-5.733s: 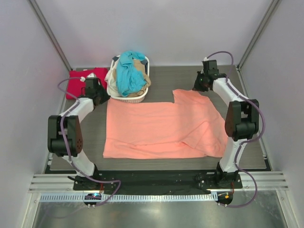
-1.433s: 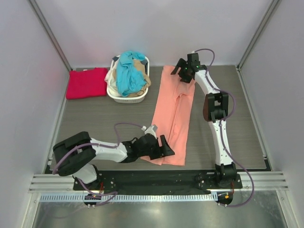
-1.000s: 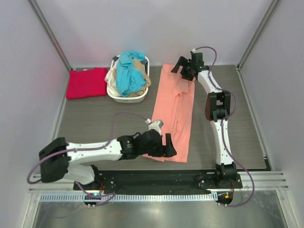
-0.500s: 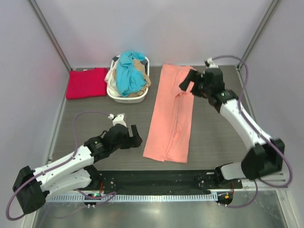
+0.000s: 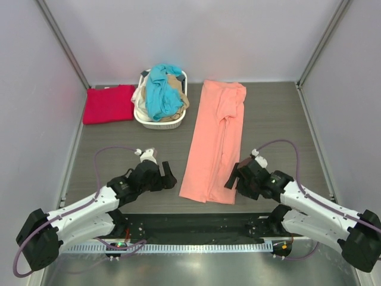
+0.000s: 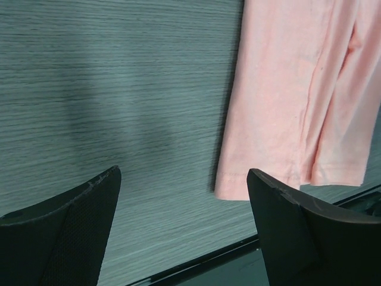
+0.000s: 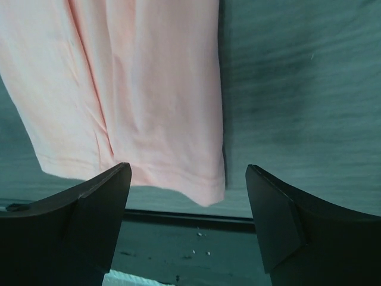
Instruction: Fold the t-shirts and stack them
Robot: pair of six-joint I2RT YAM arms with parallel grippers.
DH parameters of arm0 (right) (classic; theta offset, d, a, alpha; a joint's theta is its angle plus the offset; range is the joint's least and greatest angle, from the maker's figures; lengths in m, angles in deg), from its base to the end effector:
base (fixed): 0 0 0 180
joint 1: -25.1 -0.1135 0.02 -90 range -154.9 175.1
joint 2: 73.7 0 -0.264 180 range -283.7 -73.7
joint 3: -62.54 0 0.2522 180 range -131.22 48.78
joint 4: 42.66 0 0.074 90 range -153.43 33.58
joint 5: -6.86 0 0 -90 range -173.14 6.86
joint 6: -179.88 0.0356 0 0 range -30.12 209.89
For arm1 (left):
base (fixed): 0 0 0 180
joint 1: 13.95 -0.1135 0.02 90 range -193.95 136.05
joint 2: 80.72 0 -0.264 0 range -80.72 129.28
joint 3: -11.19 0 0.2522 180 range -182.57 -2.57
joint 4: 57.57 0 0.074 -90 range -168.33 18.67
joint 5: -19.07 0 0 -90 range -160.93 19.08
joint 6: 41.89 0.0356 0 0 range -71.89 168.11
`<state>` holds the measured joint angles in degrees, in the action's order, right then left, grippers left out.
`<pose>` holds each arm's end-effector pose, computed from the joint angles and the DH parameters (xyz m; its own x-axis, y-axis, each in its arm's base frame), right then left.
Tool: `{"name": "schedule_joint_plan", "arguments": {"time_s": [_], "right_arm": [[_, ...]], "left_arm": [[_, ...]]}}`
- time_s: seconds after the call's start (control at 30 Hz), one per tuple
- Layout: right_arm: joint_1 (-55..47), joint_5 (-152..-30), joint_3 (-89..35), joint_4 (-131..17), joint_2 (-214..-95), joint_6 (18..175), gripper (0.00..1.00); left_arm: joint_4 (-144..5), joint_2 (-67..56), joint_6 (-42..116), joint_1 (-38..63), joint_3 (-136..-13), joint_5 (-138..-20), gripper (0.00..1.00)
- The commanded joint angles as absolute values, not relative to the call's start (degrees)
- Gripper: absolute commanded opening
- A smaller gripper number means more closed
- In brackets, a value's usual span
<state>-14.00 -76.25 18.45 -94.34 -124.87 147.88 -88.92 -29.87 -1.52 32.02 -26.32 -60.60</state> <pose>0.1280 0.0985 0.1946 -0.8416 0.4009 -0.3618 0.2565 0.8864 0.3855 0.1271 -0.1223 0.1834 -0.7880 -0.2633 -0.5566 0.0284 0.8875 -0.4600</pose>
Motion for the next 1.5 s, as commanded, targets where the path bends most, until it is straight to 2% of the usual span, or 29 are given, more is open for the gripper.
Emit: {"name": "schedule_joint_plan", "arguments": {"time_s": [0.0,0.13,0.37,0.4,0.43,0.5,0.53,0.7,0.77,0.97,1.13,1.3,1.47], "right_arm": [[-20.7,-69.3,20.9,-96.1,-121.6,161.0,0.83],[-27.7,-67.6,24.2,-94.8,-121.0,166.3,0.72],[-29.7,-64.2,25.1,-91.8,-124.9,166.5,0.60],[-29.7,-64.0,25.8,-91.5,-124.1,166.7,0.48],[-29.7,-64.0,26.2,-91.5,-124.1,166.7,0.48],[-29.7,-64.3,27.1,-91.3,-122.7,167.1,0.30],[-29.7,-64.9,27.9,-91.4,-122.0,167.2,0.25],[-29.7,-65.8,29.9,-91.4,-118.4,167.4,0.14],[-29.7,-66.5,30.1,-91.6,-116.9,167.2,0.01],[-32.9,-61.4,24.3,-105.9,-107.1,171.9,0.01],[-34.0,-65.7,28.9,-104.1,-112.4,174.7,0.01],[-40.5,-58.3,26.1,-108.5,-111.9,184.0,0.01],[-41.9,-50.8,17.8,-115.2,-114.5,183.3,0.01]], "left_arm": [[-83.8,-29.4,-3.3,31.7,-26.8,-62.6,0.87],[-83.0,-30.9,-5.2,31.7,-25.1,-63.1,0.86],[-80.0,-32.5,-8.4,31.7,-20.9,-64.5,0.85],[-79.3,-32.0,-8.8,31.7,-20.0,-65.3,0.85],[-79.2,-31.7,-8.8,31.7,-20.0,-65.3,0.85],[-78.3,-31.2,-9.2,31.7,-19.1,-66.1,0.84],[-77.8,-31.0,-9.6,31.7,-18.8,-66.3,0.84],[-73.3,-28.9,-11.0,31.7,-17.2,-68.0,0.83],[-72.5,-28.3,-11.4,31.7,-17.1,-68.3,0.82],[-72.2,-29.1,-11.7,31.7,-17.2,-68.9,0.80],[-71.8,-28.3,-12.2,31.7,-17.0,-69.3,0.80],[-71.5,-27.7,-12.9,31.8,-16.1,-70.6,0.79],[-71.6,-28.9,-12.9,31.8,-15.2,-70.6,0.78]]}}
